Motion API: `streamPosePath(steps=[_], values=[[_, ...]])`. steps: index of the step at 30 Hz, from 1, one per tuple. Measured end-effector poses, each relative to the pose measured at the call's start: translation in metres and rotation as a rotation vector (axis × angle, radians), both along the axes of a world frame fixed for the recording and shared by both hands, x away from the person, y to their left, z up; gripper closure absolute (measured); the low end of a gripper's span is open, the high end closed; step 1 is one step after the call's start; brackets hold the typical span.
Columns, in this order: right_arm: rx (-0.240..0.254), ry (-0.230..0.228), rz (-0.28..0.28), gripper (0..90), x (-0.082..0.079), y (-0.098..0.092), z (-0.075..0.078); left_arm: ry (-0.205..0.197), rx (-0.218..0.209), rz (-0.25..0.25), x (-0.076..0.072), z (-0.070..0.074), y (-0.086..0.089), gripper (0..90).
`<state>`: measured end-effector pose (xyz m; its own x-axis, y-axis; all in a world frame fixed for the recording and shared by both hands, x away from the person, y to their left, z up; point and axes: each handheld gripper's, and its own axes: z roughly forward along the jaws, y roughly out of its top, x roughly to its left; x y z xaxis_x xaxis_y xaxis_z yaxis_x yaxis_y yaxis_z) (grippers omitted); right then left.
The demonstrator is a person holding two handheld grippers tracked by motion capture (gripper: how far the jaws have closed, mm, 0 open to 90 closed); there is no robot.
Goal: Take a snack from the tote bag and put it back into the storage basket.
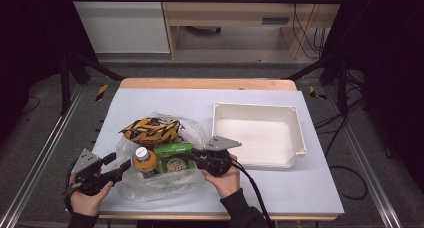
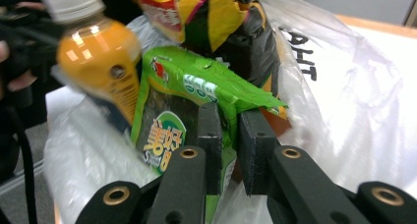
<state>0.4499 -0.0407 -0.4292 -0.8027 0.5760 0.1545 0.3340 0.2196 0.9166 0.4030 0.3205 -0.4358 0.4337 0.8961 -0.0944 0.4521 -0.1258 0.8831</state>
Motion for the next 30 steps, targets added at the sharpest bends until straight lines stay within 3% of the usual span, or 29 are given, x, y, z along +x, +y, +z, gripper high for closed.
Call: streamPosePath(steps=[5, 8, 14, 20, 24, 30], values=[[-0.01, 0.003, 0.009, 80.4, -0.011, -0.014, -0.006, 0.007, 0.005, -0.003, 0.0, -0.001, -0.003, 34.8], [-0.009, 0.018, -0.002, 77.7, -0.009, -0.015, -0.01, 0.01, 0.011, -0.007, 0.0, -0.002, -0.004, 34.8], [-0.041, 0.041, -0.019, 59.8, -0.004, -0.011, -0.015, 0.006, 0.002, -0.001, 0.001, -0.001, -0.002, 34.8], [0.006, 0.075, -0.054, 45.6, 0.005, -0.01, -0.015, 0.007, 0.002, -0.001, 0.001, -0.001, -0.003, 34.9], [-0.002, 0.114, -0.055, 43.7, 0.015, -0.002, -0.021, 0.006, 0.0, 0.003, 0.002, -0.001, -0.001, 35.0], [-0.01, 0.127, -0.037, 44.4, 0.027, 0.014, -0.021, 0.005, -0.001, -0.003, 0.002, -0.002, -0.001, 35.1]])
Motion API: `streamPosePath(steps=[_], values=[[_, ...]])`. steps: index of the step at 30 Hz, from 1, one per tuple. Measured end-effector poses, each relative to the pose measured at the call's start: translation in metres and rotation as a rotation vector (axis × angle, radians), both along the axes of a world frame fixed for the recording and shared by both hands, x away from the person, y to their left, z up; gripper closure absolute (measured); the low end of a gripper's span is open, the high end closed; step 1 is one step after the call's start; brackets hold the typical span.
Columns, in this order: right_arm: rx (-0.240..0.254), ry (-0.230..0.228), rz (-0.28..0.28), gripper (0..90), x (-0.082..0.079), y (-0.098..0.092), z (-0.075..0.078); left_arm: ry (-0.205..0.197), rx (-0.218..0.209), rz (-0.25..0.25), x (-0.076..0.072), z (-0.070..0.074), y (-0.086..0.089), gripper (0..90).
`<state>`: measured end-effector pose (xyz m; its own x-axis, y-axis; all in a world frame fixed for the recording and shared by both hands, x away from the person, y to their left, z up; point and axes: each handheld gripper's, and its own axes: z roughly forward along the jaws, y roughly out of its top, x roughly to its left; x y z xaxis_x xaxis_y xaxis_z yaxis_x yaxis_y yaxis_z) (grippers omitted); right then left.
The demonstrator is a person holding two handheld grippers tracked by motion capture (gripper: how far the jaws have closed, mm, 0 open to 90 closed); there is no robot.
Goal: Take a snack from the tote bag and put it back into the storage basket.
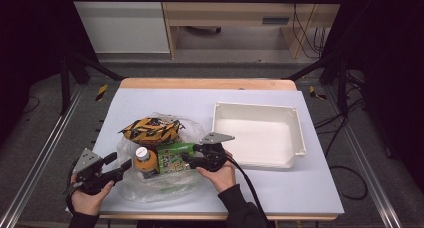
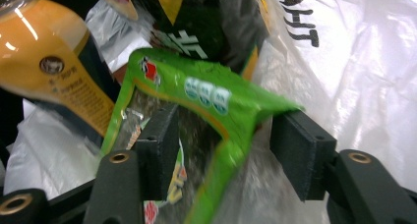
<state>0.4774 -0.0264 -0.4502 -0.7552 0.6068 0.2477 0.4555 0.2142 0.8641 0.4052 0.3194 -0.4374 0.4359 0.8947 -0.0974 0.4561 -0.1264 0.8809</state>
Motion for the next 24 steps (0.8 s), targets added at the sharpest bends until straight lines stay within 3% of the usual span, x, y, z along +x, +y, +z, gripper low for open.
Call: streamPosePath(steps=[3, 7, 10, 24], values=[[-0.017, 0.011, 0.003, 48.2, 0.003, 0.007, -0.002, 0.004, -0.011, 0.001, 0.0, -0.001, 0.001, 35.2], [-0.006, 0.008, 0.015, 67.6, 0.001, 0.004, 0.001, 0.003, -0.009, 0.004, 0.0, -0.001, 0.001, 35.2], [0.013, -0.01, 0.031, 75.2, -0.003, -0.002, 0.007, 0.004, -0.007, 0.005, 0.0, -0.001, 0.002, 35.3], [0.079, -0.141, 0.063, 82.1, -0.029, -0.018, 0.031, -0.001, -0.012, 0.004, -0.001, 0.0, 0.002, 35.4]])
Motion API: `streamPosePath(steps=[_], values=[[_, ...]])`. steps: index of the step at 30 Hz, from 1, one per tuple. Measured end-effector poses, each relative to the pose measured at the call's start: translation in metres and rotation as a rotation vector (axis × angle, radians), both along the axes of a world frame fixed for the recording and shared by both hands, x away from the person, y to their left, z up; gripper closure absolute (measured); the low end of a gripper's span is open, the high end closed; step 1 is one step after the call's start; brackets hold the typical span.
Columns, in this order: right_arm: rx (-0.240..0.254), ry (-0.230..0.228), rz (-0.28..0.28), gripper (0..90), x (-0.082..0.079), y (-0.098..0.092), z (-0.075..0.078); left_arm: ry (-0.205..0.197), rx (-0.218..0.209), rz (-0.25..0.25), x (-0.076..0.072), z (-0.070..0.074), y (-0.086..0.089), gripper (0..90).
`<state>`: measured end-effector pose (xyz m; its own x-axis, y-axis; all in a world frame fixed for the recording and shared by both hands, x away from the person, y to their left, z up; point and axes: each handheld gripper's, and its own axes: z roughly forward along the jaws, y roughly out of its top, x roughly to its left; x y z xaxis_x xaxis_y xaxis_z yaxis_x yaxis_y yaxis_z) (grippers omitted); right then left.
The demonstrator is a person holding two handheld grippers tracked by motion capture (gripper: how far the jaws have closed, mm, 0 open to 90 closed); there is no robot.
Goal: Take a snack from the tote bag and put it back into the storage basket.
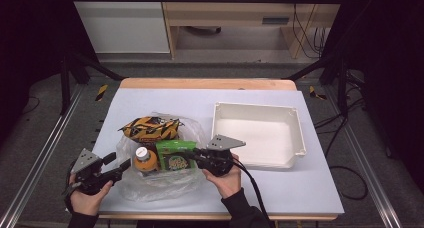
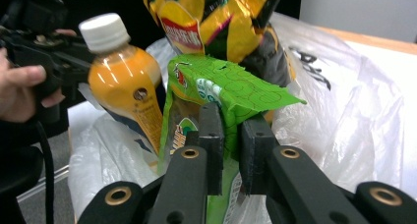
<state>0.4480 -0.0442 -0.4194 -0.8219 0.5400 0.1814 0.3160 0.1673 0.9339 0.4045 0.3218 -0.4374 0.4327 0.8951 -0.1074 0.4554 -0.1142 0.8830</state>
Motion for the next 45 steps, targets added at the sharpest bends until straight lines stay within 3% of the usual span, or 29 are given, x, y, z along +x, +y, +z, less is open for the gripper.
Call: streamPosePath(steps=[11, 20, 32, 38, 45], values=[[0.084, -0.105, -0.024, 83.1, -0.009, -0.007, 0.016, 0.006, 0.005, -0.003, 0.0, -0.001, -0.002, 35.4], [0.085, -0.158, -0.02, 83.3, -0.011, -0.008, 0.036, -0.001, 0.0, -0.005, 0.0, 0.0, -0.001, 35.3], [0.13, -0.236, -0.041, 83.3, -0.013, -0.008, 0.063, 0.006, 0.012, -0.008, 0.001, 0.0, -0.003, 35.3], [0.132, -0.263, -0.043, 83.2, -0.011, -0.011, 0.079, -0.008, -0.006, -0.007, -0.001, 0.004, -0.001, 34.4], [0.14, -0.283, -0.066, 83.2, -0.014, -0.027, 0.092, -0.049, -0.018, -0.001, -0.004, 0.018, 0.002, 31.9]])
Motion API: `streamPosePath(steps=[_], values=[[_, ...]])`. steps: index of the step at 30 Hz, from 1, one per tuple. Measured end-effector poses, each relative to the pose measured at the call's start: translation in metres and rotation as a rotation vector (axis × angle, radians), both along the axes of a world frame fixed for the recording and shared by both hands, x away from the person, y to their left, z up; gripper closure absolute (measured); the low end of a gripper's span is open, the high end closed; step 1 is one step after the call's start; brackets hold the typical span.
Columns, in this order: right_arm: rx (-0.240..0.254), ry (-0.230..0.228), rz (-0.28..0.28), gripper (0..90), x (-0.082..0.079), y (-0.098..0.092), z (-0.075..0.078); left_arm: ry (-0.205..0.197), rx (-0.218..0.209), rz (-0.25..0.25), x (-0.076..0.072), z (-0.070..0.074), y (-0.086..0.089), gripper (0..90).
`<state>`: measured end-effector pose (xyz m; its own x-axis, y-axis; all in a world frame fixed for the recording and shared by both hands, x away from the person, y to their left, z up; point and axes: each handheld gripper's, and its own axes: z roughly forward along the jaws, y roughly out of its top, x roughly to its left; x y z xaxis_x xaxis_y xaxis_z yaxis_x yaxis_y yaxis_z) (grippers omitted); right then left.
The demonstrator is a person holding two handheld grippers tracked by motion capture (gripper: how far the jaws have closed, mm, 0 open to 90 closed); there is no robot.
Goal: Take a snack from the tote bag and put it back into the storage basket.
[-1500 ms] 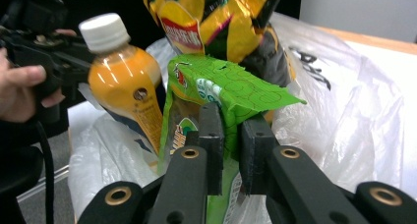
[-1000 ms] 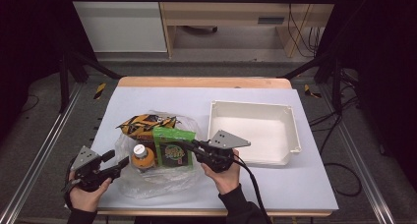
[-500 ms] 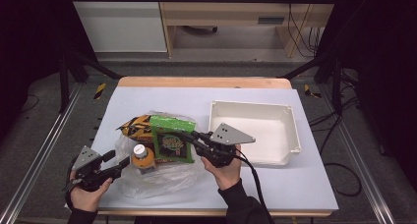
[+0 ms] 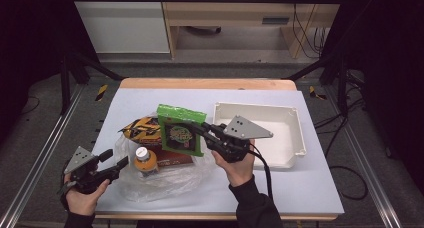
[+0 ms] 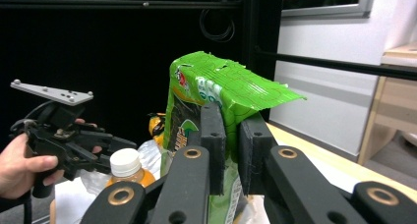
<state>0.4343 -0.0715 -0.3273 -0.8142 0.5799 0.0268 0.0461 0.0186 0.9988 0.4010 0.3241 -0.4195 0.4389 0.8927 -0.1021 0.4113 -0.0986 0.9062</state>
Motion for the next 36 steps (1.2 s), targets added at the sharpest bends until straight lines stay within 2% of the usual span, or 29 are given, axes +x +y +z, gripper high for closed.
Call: streamPosePath(steps=[8, 18, 22, 28, 32, 36], values=[[-0.009, -0.01, -0.065, 83.2, -0.001, -0.032, 0.005, -0.021, -0.015, 0.004, -0.001, 0.014, 0.003, 27.1], [-0.008, 0.01, -0.151, 83.2, 0.001, -0.07, -0.004, -0.052, -0.005, -0.002, 0.004, 0.037, -0.002, 22.4], [-0.016, 0.017, -0.186, 83.2, 0.002, -0.084, -0.006, -0.053, 0.002, -0.01, 0.007, 0.043, -0.005, 21.7], [-0.014, 0.025, -0.232, 83.2, 0.008, -0.101, -0.009, -0.05, 0.004, -0.014, 0.012, 0.048, -0.01, 21.5], [-0.027, 0.035, -0.257, 83.1, 0.015, -0.107, -0.012, -0.049, 0.019, -0.012, 0.013, 0.045, -0.016, 21.6], [-0.04, 0.049, -0.282, 83.1, 0.026, -0.109, -0.018, -0.048, 0.011, -0.006, 0.012, 0.041, -0.014, 22.3]])
